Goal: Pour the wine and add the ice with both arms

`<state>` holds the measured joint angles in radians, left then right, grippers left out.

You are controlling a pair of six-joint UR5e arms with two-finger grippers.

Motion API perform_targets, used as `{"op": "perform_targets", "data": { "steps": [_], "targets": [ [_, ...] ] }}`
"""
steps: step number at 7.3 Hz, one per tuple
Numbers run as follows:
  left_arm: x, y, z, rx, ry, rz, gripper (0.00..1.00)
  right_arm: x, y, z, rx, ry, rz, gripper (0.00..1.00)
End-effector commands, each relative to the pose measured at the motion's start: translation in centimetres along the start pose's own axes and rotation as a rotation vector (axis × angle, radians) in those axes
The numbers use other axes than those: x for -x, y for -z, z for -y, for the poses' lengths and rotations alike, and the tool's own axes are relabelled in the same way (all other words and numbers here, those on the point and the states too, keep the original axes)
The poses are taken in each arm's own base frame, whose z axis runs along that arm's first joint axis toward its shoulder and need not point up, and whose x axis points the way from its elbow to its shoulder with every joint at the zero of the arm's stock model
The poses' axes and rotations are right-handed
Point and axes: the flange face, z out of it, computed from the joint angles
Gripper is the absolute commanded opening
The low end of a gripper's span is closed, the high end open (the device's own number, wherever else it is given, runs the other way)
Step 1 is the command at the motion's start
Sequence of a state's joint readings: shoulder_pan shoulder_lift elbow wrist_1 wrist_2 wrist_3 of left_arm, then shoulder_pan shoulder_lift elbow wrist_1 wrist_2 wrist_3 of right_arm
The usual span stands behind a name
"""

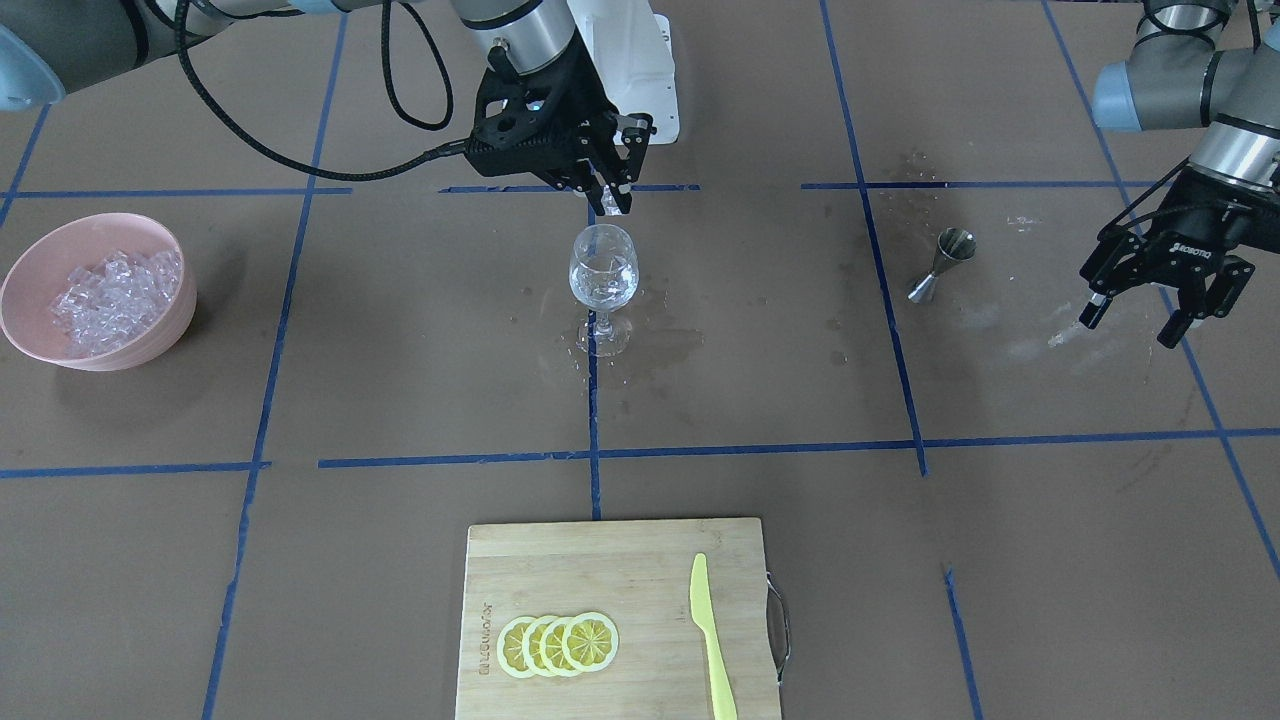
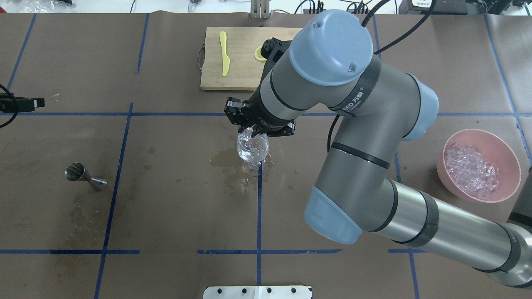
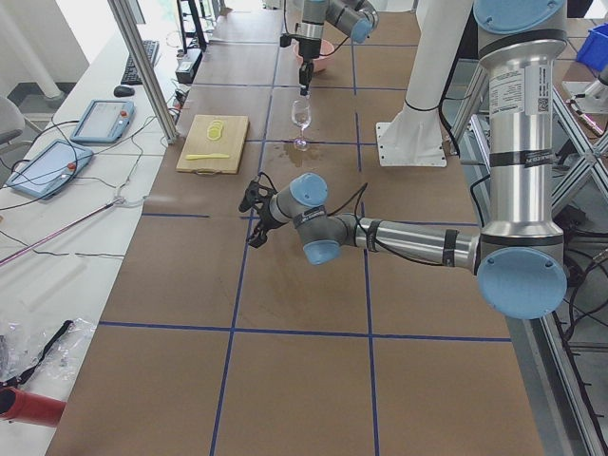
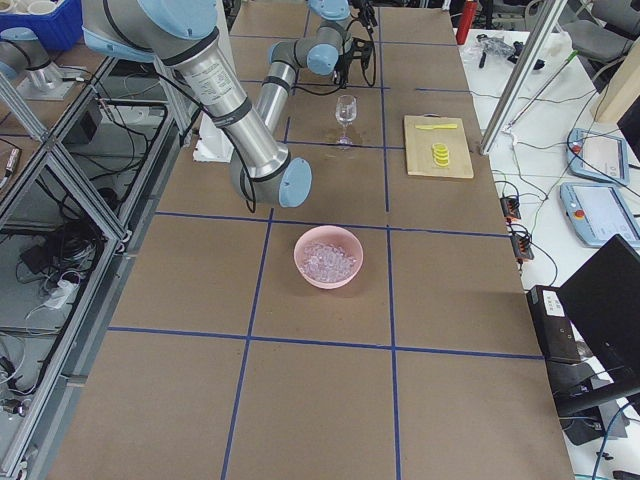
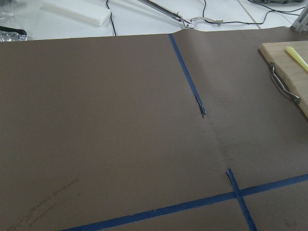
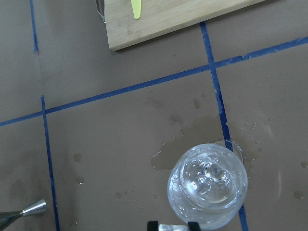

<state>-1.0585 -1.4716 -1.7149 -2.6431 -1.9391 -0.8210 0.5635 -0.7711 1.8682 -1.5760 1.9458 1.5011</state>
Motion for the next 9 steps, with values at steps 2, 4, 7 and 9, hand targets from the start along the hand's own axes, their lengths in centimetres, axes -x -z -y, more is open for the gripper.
{"op": "perform_targets", "data": {
  "steps": [2,4,7,9],
  "targets": [
    [0.1,0.1,-0.1,-0.001,0.006,0.003,1.00,0.0,-0.2,0.2,-0.014,0.007,-0.005,0.00],
    [0.2,0.1,-0.1,0.000,0.011,0.004,1.00,-0.2,-0.8,0.6,-0.033,0.003,-0.018,0.00],
    [0.1,0.2,0.4,-0.030,0.015,0.019,1.00,-0.6,-1.5,1.2,-0.062,-0.003,-0.038,0.70],
    [0.0,0.1,0.5,-0.038,0.039,0.025,1.00,-0.7,-1.9,0.8,-0.067,-0.001,-0.043,1.00]
  ]
}}
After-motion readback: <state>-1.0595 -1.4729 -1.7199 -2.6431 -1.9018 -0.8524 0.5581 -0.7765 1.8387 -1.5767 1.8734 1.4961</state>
